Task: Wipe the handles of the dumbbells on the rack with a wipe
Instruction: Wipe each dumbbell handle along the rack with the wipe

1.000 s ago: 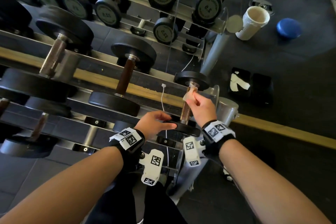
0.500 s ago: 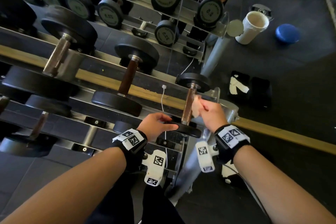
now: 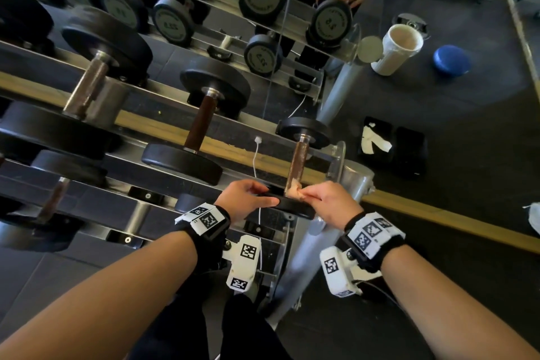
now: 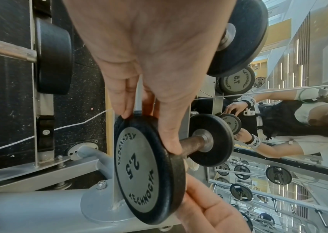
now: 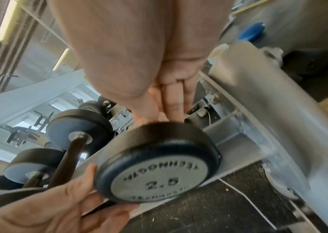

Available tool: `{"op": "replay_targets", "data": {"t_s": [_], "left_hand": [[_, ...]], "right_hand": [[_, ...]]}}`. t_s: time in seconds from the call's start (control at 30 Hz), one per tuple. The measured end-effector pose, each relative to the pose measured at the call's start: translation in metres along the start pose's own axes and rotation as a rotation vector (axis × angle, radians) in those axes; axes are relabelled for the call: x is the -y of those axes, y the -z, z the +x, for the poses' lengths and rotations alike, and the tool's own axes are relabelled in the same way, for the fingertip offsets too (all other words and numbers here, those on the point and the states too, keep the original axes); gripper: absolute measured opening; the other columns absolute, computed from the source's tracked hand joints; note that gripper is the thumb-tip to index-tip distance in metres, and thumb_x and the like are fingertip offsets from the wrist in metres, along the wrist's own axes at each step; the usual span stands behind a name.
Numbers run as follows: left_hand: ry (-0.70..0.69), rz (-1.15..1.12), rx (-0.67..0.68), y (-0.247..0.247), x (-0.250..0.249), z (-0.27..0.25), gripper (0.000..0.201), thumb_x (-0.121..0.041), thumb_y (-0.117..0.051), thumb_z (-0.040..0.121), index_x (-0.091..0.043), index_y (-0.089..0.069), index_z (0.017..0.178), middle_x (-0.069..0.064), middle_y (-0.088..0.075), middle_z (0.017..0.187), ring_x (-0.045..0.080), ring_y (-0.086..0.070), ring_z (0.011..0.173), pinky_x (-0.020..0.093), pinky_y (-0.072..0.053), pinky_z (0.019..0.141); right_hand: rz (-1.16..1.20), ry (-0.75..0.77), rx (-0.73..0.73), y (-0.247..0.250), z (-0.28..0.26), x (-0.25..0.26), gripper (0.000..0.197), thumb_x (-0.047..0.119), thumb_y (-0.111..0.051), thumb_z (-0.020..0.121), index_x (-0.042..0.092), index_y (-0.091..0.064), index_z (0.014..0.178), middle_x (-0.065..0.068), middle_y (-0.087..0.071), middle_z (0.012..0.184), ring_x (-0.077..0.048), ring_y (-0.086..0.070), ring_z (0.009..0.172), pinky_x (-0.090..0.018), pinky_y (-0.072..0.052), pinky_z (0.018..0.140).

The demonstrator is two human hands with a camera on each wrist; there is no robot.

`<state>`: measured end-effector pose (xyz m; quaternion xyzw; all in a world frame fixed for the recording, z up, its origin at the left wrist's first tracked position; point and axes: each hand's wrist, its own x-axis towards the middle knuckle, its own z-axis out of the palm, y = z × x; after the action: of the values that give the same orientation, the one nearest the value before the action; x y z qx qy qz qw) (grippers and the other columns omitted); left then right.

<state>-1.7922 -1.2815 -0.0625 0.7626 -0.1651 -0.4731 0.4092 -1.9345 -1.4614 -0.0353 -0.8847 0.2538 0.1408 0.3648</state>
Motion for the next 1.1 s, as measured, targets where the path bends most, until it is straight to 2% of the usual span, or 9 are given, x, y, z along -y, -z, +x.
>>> {"op": "replay_targets", "data": {"t_s": [0.2,0.3,0.4,0.5,0.6,0.7,0.9,1.0,1.1], "left_hand": [[-0.155,0.156,-0.002,0.009,-0.03,0.0,0.074,-0.032,-0.084,0.072,-0.029,-0.049,0.137,-0.013,-0.055,0.131,0.007,-0.05,0.122,0.031,-0.041,0.104],[-0.352,0.198,-0.029,0.007,-0.051,-0.001,0.07,-0.03,-0.082,0.076,-0.035,-0.05,0.138,-0.024,-0.052,0.124,-0.003,-0.048,0.117,0.024,-0.04,0.102],[-0.423,0.215,0.014,0.001,-0.064,0.0,0.059,-0.031,-0.081,0.077,-0.028,-0.058,0.131,-0.021,-0.062,0.117,-0.006,-0.057,0.107,0.022,-0.047,0.097],[-0.413,0.229,0.022,-0.002,-0.067,0.002,0.054,-0.028,-0.084,0.075,-0.023,-0.063,0.124,-0.012,-0.068,0.113,0.001,-0.064,0.102,0.024,-0.052,0.093],[-0.41,0.244,0.024,-0.002,-0.064,0.005,0.048,-0.027,-0.085,0.073,-0.028,-0.065,0.117,-0.015,-0.069,0.104,-0.005,-0.064,0.092,0.014,-0.051,0.083],[-0.405,0.239,-0.016,0.0,-0.064,0.01,0.038,-0.026,-0.084,0.074,-0.03,-0.067,0.107,-0.016,-0.07,0.092,-0.006,-0.064,0.082,0.007,-0.049,0.071],[-0.309,0.33,-0.026,0.011,-0.062,0.022,0.014,-0.034,-0.075,0.082,-0.026,-0.073,0.094,-0.009,-0.071,0.083,0.003,-0.065,0.079,0.017,-0.051,0.068],[-0.215,0.315,-0.012,0.016,-0.054,0.028,0.01,-0.035,-0.074,0.084,-0.027,-0.074,0.09,-0.01,-0.069,0.079,0.002,-0.063,0.075,0.015,-0.043,0.06],[-0.181,0.319,-0.035,0.023,-0.05,0.038,0.012,-0.031,-0.069,0.088,-0.022,-0.074,0.093,-0.005,-0.071,0.083,0.011,-0.066,0.082,0.024,-0.05,0.069]], "right_hand": [[0.18,-0.001,-0.081,0.019,-0.003,0.009,0.021,0.025,-0.064,0.093,0.035,-0.046,0.1,0.007,-0.069,0.092,-0.012,-0.067,0.09,-0.031,-0.051,0.078],[0.209,0.057,-0.142,0.018,-0.004,0.016,0.014,0.034,-0.067,0.09,0.033,-0.052,0.091,-0.001,-0.065,0.084,-0.019,-0.063,0.076,-0.039,-0.052,0.071],[0.284,0.095,-0.272,0.015,-0.003,0.021,0.017,0.023,-0.073,0.085,0.03,-0.059,0.09,0.005,-0.063,0.094,-0.015,-0.063,0.083,-0.039,-0.054,0.078],[0.434,0.071,-0.371,0.016,-0.003,0.027,0.026,0.026,-0.076,0.083,0.033,-0.054,0.093,0.008,-0.064,0.095,-0.009,-0.066,0.087,-0.037,-0.057,0.081],[0.52,0.04,-0.431,0.018,-0.001,0.032,0.029,0.027,-0.077,0.082,0.036,-0.052,0.092,0.008,-0.063,0.095,-0.012,-0.067,0.09,-0.039,-0.058,0.082],[0.484,0.012,-0.438,0.017,0.003,0.038,0.023,0.03,-0.076,0.083,0.033,-0.055,0.093,0.012,-0.063,0.094,-0.005,-0.064,0.087,-0.029,-0.055,0.078],[0.535,-0.023,-0.436,0.011,0.005,0.04,0.018,0.032,-0.072,0.087,0.035,-0.061,0.101,0.015,-0.063,0.103,-0.002,-0.06,0.098,-0.021,-0.048,0.083],[0.571,-0.088,-0.449,0.004,0.003,0.036,0.02,0.02,-0.071,0.088,0.031,-0.064,0.103,0.011,-0.065,0.108,-0.004,-0.061,0.104,-0.027,-0.05,0.092],[0.659,-0.151,-0.457,-0.009,-0.003,0.032,0.024,0.009,-0.068,0.089,0.031,-0.065,0.099,0.009,-0.068,0.107,-0.008,-0.063,0.104,-0.029,-0.051,0.097]]}}
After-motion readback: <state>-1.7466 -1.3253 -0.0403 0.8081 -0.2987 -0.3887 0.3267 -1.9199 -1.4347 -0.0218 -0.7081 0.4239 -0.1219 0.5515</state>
